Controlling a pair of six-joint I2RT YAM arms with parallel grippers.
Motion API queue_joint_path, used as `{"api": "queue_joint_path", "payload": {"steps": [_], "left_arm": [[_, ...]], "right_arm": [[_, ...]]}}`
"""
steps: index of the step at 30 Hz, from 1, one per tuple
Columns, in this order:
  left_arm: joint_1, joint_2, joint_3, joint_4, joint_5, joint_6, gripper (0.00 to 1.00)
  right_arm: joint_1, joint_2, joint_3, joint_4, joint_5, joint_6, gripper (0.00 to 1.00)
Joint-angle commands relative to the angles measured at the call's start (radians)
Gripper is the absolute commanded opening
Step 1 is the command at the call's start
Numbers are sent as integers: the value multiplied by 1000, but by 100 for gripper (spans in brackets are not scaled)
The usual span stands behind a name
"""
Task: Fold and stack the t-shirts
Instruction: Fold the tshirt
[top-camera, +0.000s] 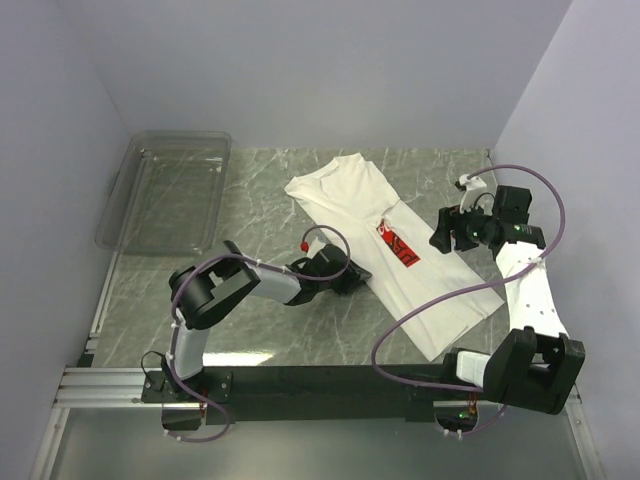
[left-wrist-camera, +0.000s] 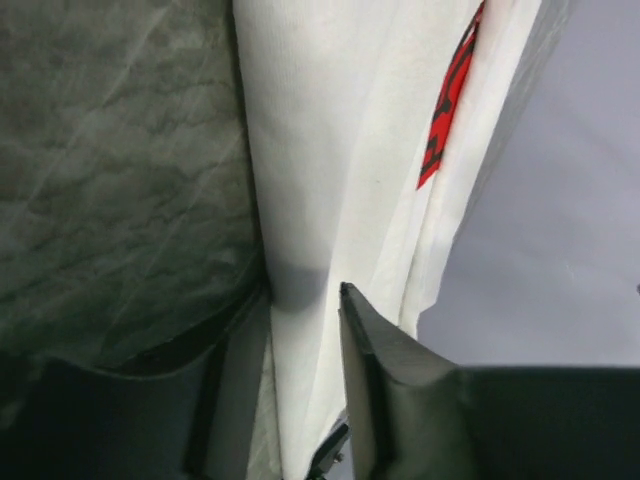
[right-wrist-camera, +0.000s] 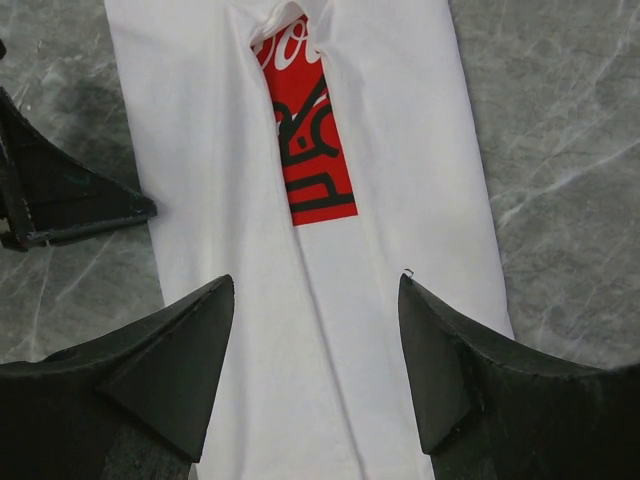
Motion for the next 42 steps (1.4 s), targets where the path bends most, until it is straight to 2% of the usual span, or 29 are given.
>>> {"api": "queue_joint_path", "payload": {"steps": [1, 7, 8, 15, 18, 24, 27, 28, 30, 31, 32, 34, 36, 40, 42], "left_arm": [[-1, 47, 21, -26, -21, 2, 38], [16, 61, -19, 28, 10, 63, 13], [21, 54, -30, 22, 11, 69, 1], [137, -95, -191, -49, 70, 236, 0], [202, -192, -292, -119, 99, 318, 0], [363, -368, -364, -299, 137, 474, 1], [436, -431, -353, -401, 129, 543, 9], [449, -460, -340, -406, 119, 557, 21], [470, -491, -301, -503, 100, 594, 35], [472, -523, -284, -529, 81, 606, 45], [472, -540, -269, -556, 80, 615, 49], [472, -606, -237, -615, 73, 646, 55], [470, -662, -214, -644, 27, 681, 56], [466, -940, -215, -609, 19, 811, 59], [449, -1093, -203, -556, 52, 968, 62]], "right_arm": [[-17, -27, 1, 21, -42, 8, 73], [-31, -30, -1, 10, -53, -3, 73], [-31, -29, 1, 7, -54, -6, 73], [-31, -6, 4, -7, -71, -21, 73], [-31, 2, 1, -12, -79, -27, 73], [-28, 34, 10, -53, -116, -70, 73], [-19, 53, 19, -109, -162, -127, 73], [-13, 57, 21, -120, -166, -168, 73], [4, 59, 19, -143, -171, -209, 73], [7, 56, 18, -159, -171, -243, 73], [15, 57, 16, -165, -169, -257, 73], [20, 57, 19, -186, -166, -303, 73], [30, 59, 30, -209, -166, -344, 74], [75, 48, 45, -245, -178, -438, 75], [122, 18, 42, -242, -180, -507, 80]]}}
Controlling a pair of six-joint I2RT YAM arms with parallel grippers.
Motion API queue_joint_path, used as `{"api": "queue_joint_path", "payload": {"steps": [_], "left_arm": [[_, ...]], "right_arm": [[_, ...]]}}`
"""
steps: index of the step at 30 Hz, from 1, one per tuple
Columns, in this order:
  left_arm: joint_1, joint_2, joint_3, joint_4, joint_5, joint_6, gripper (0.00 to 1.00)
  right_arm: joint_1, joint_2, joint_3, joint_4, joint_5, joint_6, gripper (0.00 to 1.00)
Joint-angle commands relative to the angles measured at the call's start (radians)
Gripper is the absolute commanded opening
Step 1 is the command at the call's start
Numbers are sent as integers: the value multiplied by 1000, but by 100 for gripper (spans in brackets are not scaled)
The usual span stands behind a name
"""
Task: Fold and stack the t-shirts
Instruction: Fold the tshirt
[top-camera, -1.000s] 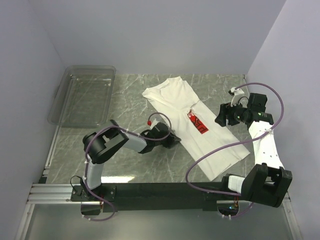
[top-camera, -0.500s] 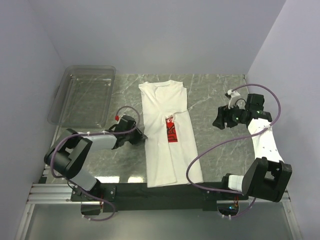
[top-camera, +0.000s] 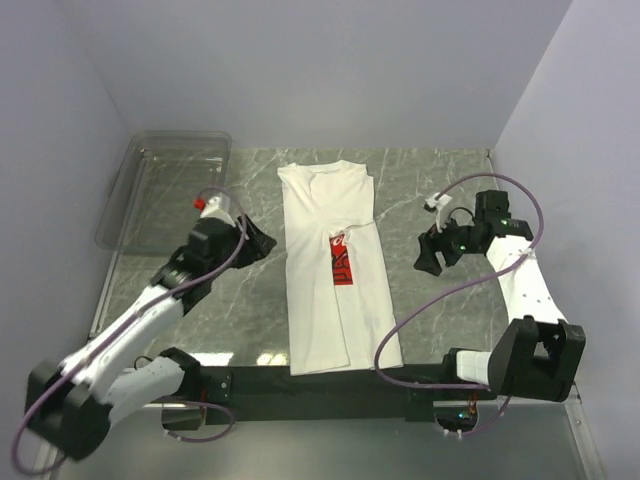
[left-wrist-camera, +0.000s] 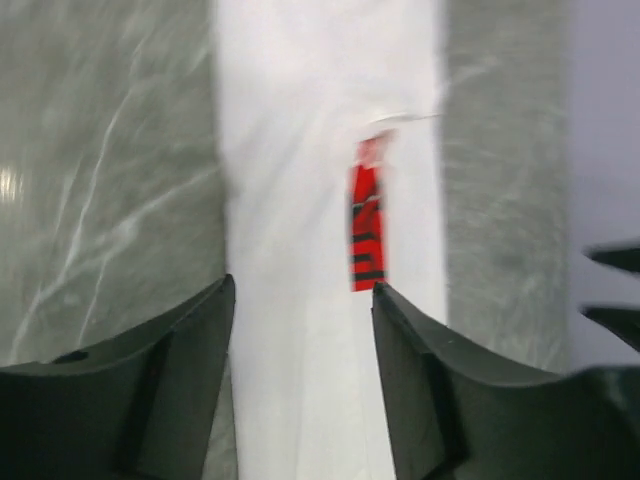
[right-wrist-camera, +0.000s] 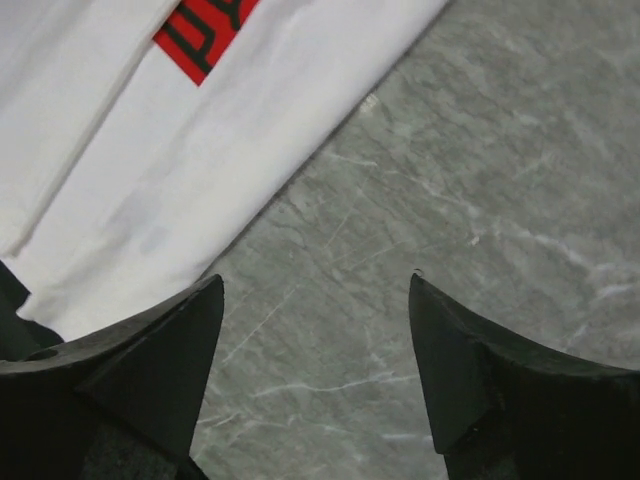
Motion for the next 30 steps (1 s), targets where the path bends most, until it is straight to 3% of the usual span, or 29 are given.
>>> {"api": "queue_joint_path", "payload": {"steps": [1, 3, 4, 6, 8, 12, 14, 17, 20, 24, 28, 30], "left_arm": [[-26, -232, 57, 100, 45, 286, 64], [-41, -350, 52, 200, 161, 476, 71], [-44, -377, 55, 250, 189, 531, 97], [-46, -421, 78, 257, 316, 718, 99], [-46, -426, 103, 217, 390, 858, 99], [-79, -373, 204, -80, 510, 1024, 99], [-160, -374, 200, -164, 508, 1082, 99], [-298, -429, 149, -244, 429, 1112, 98], [-398, -484, 98, -259, 346, 1089, 98], [-451, -483, 51, -248, 246, 1075, 97], [-501, -409, 38, -250, 188, 1105, 99], [-541, -385, 35, -262, 134, 1125, 99]], "right_arm": [[67, -58, 31, -20, -50, -167, 82], [86, -110, -16, 6, -105, -330, 86], [86, -177, -46, -2, -165, -438, 87], [92, -256, -153, 58, -270, -593, 88], [138, -345, -207, 113, -297, -606, 89], [273, -319, -175, -319, -222, -1093, 82], [330, -305, -204, -415, -164, -1173, 80], [400, -348, -292, -395, -81, -1140, 80], [502, -370, -348, -310, -8, -985, 79], [672, -322, -371, -165, 66, -681, 74], [923, -310, -417, -30, 190, -499, 71], [980, -310, -439, 12, 215, -445, 70]]}}
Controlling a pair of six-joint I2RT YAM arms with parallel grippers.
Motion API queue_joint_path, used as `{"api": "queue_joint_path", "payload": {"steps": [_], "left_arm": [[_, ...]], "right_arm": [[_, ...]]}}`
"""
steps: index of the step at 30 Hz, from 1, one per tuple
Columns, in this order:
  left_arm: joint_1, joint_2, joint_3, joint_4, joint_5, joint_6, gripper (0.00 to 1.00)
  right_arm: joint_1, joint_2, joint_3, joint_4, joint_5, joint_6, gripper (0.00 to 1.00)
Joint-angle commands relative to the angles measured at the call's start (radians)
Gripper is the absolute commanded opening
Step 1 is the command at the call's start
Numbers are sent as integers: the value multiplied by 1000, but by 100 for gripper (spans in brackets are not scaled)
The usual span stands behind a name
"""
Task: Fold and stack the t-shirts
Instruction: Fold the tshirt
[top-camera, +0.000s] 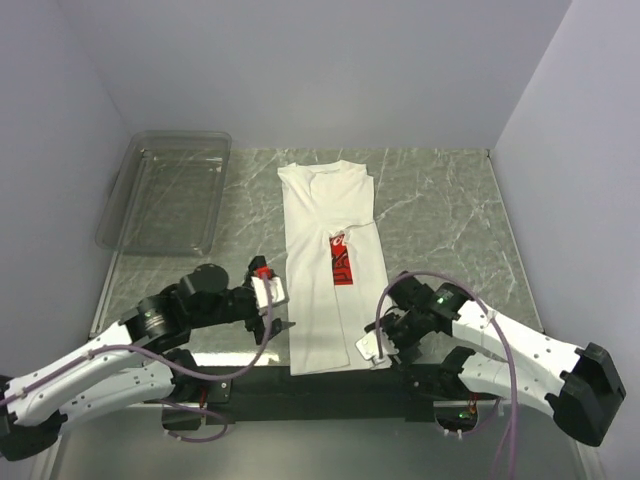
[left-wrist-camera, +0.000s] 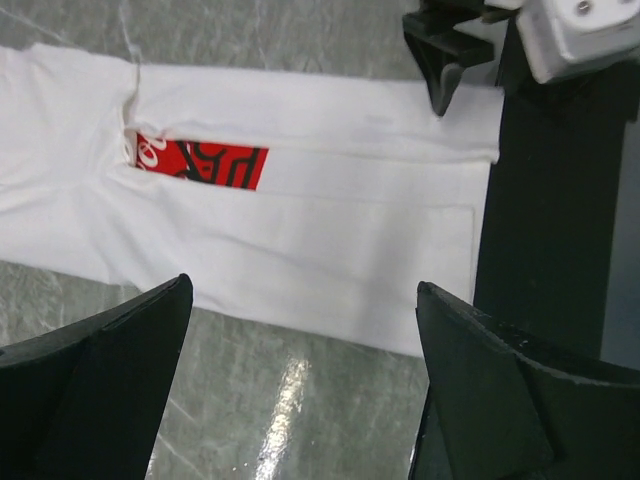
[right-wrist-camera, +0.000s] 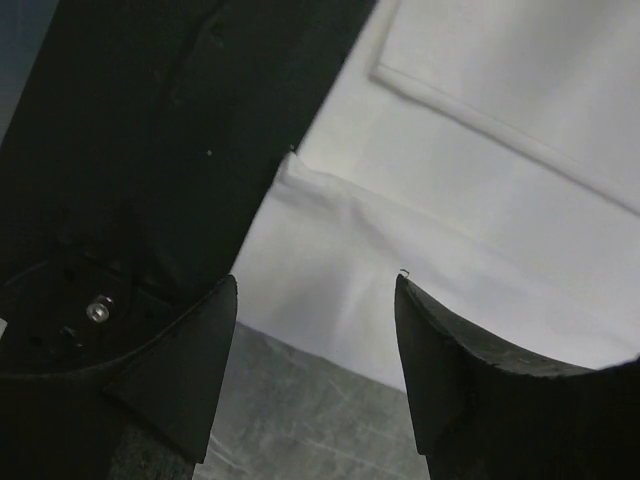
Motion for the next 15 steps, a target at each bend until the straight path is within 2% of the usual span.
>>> {"api": "queue_joint_path", "payload": {"steps": [1, 8, 10, 15], "left_arm": [[-51, 39, -14, -16, -116, 66, 99], [-73, 8, -62, 25, -145, 80, 99], [-74, 14, -68, 31, -146, 83, 99], [-79, 39, -73, 39, -148, 94, 99]], "right_arm": [[118, 1, -29, 125, 101, 194, 70], [212, 35, -88, 215, 170, 302, 65], [218, 50, -82, 214, 181, 310, 61], [240, 54, -82, 179, 258, 294, 57]]}}
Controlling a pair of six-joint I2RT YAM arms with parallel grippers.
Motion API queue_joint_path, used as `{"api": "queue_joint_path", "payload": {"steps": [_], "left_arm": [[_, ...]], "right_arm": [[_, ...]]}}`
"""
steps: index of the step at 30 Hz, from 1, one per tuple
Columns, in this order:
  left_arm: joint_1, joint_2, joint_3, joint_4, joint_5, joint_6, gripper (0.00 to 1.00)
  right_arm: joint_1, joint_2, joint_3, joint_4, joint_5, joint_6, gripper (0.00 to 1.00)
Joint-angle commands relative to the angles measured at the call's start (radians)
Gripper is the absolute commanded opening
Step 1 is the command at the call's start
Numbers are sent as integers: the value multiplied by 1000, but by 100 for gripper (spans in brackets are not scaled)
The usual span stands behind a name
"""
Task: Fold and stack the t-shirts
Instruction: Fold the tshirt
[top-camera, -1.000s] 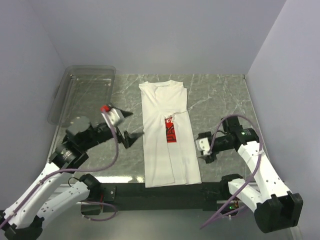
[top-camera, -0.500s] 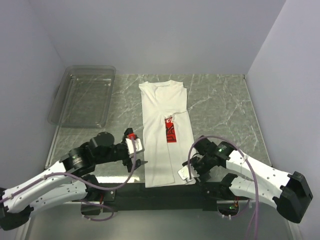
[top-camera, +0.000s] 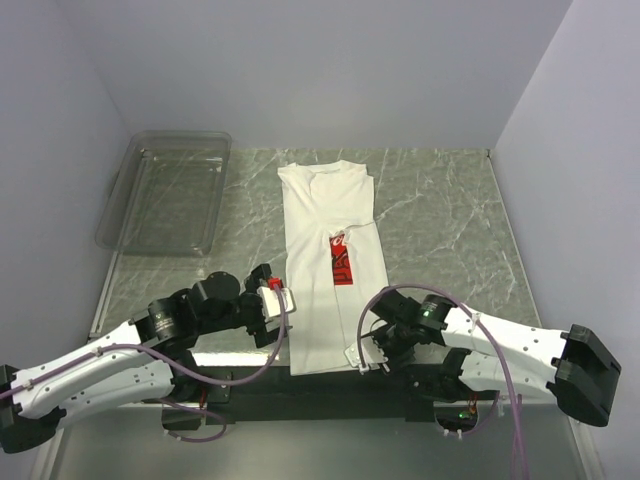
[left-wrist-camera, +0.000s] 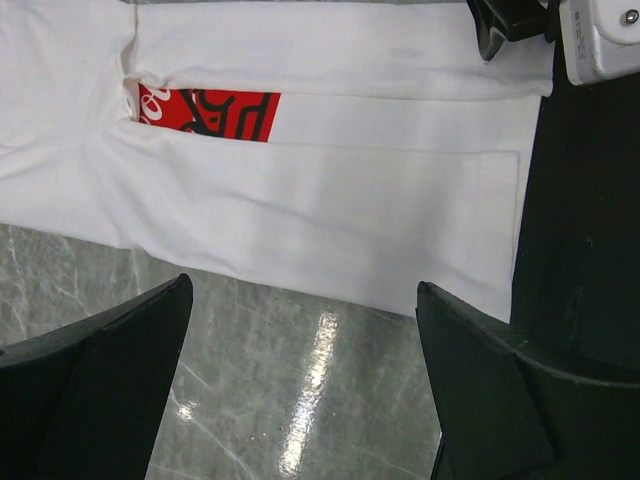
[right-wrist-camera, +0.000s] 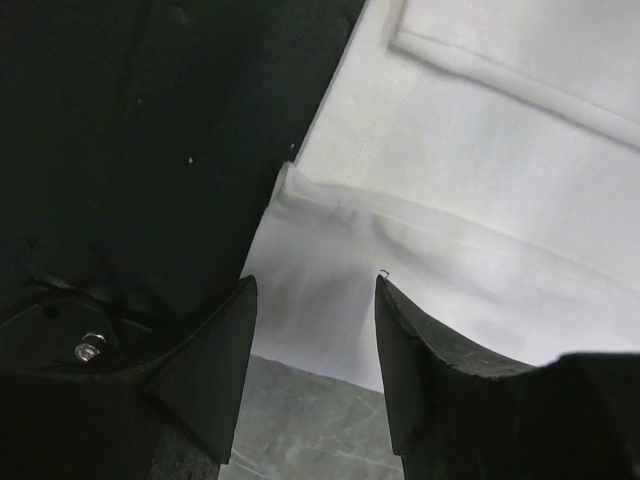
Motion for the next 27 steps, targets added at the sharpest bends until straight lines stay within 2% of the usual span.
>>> {"api": "queue_joint_path", "payload": {"steps": [1, 6, 10, 12, 15, 16, 18, 22, 25, 27], "left_arm": [[-8, 9, -8, 49, -17, 35, 99], [-8, 14, -6, 56, -27, 47, 99], [-8, 3, -14, 53, -28, 41, 99], [-9, -3, -18, 50, -28, 41, 99], [-9, -9, -22, 41, -21, 44, 99], [-9, -6, -22, 40, -16, 45, 99], [-9, 1, -17, 29, 10, 47, 99], [-20, 55, 0, 4, 80, 59, 100], [-61, 112, 14, -8, 101, 65, 100], [-93, 149, 15, -7, 88, 67, 97]], "right_arm": [[19, -6, 1, 0, 69, 14, 57], [60, 27, -2, 18, 107, 48, 56], [85, 89, 10, 66, 145, 120, 49], [84, 103, 27, 73, 136, 127, 49], [85, 62, 47, 49, 72, 126, 54], [84, 41, 64, 38, 55, 126, 60], [85, 28, 87, 3, 6, 121, 64], [82, 10, 96, -34, -46, 126, 66], [6, -44, 93, -52, -97, 106, 66], [-111, -87, 93, -104, -146, 66, 67]]}}
